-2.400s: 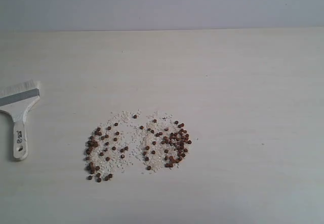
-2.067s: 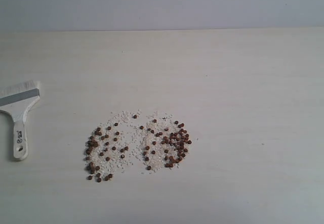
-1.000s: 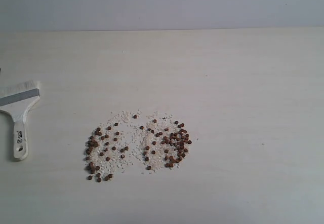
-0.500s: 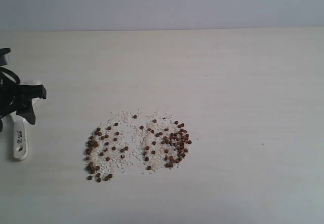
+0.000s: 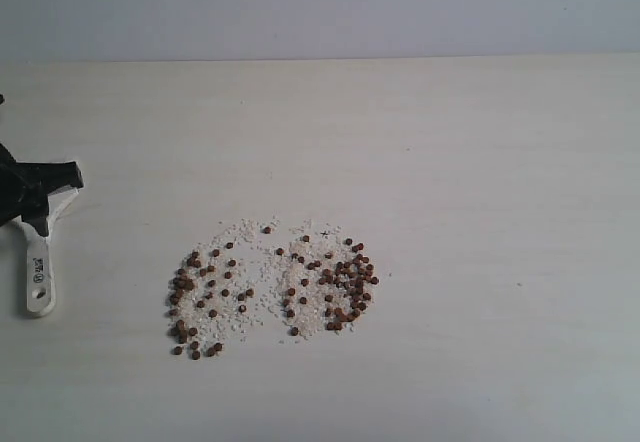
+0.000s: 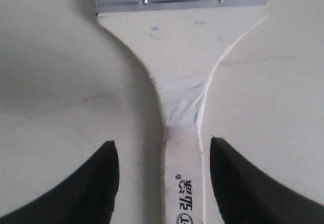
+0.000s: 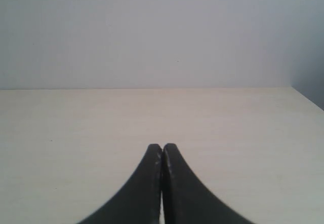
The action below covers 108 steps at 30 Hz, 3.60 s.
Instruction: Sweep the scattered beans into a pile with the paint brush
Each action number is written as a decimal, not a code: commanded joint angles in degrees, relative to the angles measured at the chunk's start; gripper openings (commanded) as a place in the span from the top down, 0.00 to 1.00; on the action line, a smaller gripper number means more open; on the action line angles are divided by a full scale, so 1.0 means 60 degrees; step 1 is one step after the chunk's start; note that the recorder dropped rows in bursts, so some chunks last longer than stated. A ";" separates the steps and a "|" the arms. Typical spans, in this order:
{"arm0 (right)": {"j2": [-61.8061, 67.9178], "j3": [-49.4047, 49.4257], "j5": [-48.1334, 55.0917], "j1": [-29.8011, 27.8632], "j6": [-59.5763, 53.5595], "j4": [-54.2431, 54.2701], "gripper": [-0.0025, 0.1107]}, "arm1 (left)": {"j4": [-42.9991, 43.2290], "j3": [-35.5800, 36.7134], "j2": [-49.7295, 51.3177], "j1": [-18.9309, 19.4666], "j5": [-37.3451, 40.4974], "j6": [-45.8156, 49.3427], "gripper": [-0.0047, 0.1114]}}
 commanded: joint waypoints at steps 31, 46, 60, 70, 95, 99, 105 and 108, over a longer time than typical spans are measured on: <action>-0.0054 0.0051 -0.0149 0.0016 0.0000 -0.0065 0.98 | 0.0064 -0.0023 0.0838 -0.0038 -0.1158 -0.0456 0.50; -0.0054 0.0051 -0.0149 0.0016 0.0000 -0.0065 0.98 | 0.0082 -0.0023 0.0838 -0.0038 -0.1168 -0.0404 0.50; -0.0054 0.0051 -0.0149 0.0016 0.0000 -0.0065 0.98 | 0.0100 -0.0023 0.1228 -0.0038 -0.1449 -0.0272 0.50; -0.0054 0.0051 -0.0149 0.0016 0.0000 -0.0065 0.98 | 0.0126 -0.0023 0.1228 -0.0038 -0.1175 0.0295 0.96; -0.0054 0.0051 -0.0149 0.0016 0.0000 -0.0065 0.98 | 0.0792 -0.0023 -0.0960 -0.0232 -0.0411 0.2455 0.96; -0.0054 0.0051 -0.0149 0.0016 0.0000 -0.0065 0.98 | 0.0677 -0.0023 -0.1204 -0.0645 -0.0486 0.2631 0.96; -0.0054 0.0051 -0.0149 0.0016 0.0000 -0.0065 0.98 | 0.0238 -0.0023 -0.1446 -0.1566 0.0016 0.3244 0.96; -0.0054 0.0051 -0.0404 0.0016 -0.0096 -0.0516 0.98 | 0.0217 -0.0023 -0.1571 -0.1978 0.0393 0.3396 0.96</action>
